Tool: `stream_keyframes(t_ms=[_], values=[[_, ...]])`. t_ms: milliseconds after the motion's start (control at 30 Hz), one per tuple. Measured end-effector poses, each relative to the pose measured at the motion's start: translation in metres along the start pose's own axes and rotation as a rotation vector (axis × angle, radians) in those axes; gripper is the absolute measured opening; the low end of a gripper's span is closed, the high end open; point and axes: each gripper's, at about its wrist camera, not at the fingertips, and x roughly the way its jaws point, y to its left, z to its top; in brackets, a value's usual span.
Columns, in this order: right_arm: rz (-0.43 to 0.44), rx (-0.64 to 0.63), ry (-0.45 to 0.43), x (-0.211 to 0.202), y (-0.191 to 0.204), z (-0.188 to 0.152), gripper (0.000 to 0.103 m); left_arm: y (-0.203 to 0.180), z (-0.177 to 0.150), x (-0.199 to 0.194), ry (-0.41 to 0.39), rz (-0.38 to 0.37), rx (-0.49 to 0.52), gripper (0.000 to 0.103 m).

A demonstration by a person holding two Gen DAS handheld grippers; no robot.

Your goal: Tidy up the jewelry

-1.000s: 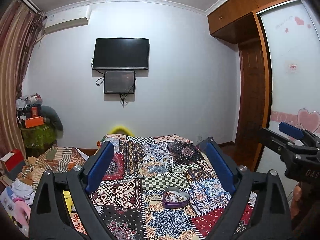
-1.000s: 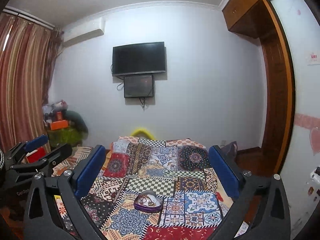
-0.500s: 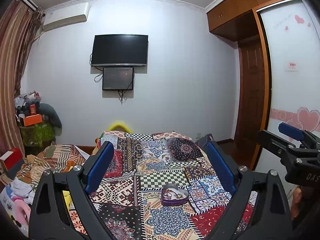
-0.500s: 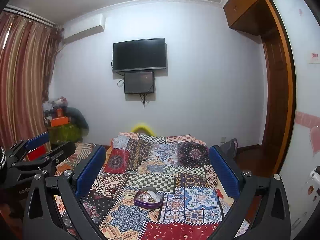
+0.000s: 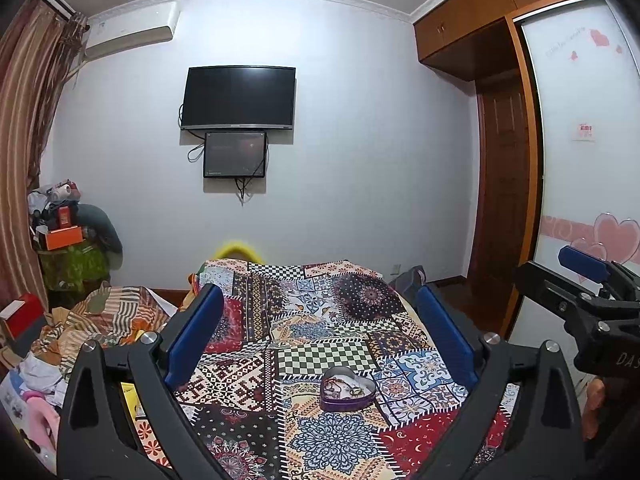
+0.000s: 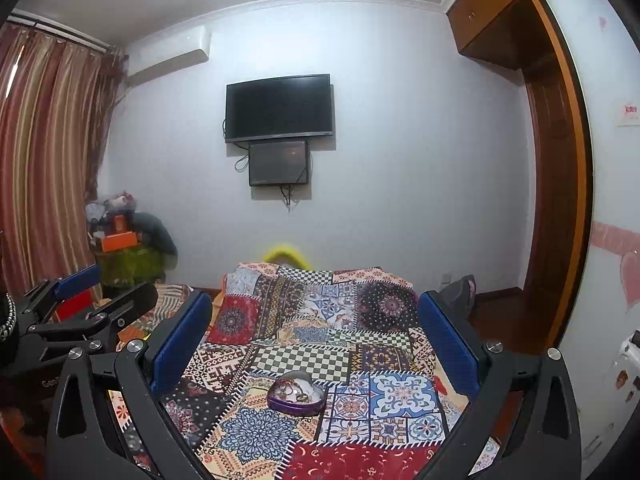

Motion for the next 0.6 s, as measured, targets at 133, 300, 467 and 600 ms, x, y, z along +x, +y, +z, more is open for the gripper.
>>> stream_keyframes(t_ms=[133, 300, 467, 600], values=[[0.000, -0.001, 0.002, 0.0000, 0.0000, 0.0010, 0.102, 0.0006, 0.0003, 0.0002, 0.000, 0.000, -0.001, 0.099], [0.000, -0.001, 0.005, 0.0002, -0.0001, 0.0005, 0.102, 0.0018, -0.0002, 0.0032, 0.006, -0.002, -0.005, 0.100], [-0.001, 0.004, 0.011, 0.0009, -0.0008, 0.0009, 0.102, 0.0023, -0.0015, 0.0047, 0.016, -0.006, -0.007, 0.100], [-0.003, 0.006, 0.011, 0.0009, -0.0009, -0.0002, 0.102, 0.0026, -0.0017, 0.0068, 0.023, -0.007, -0.006, 0.100]])
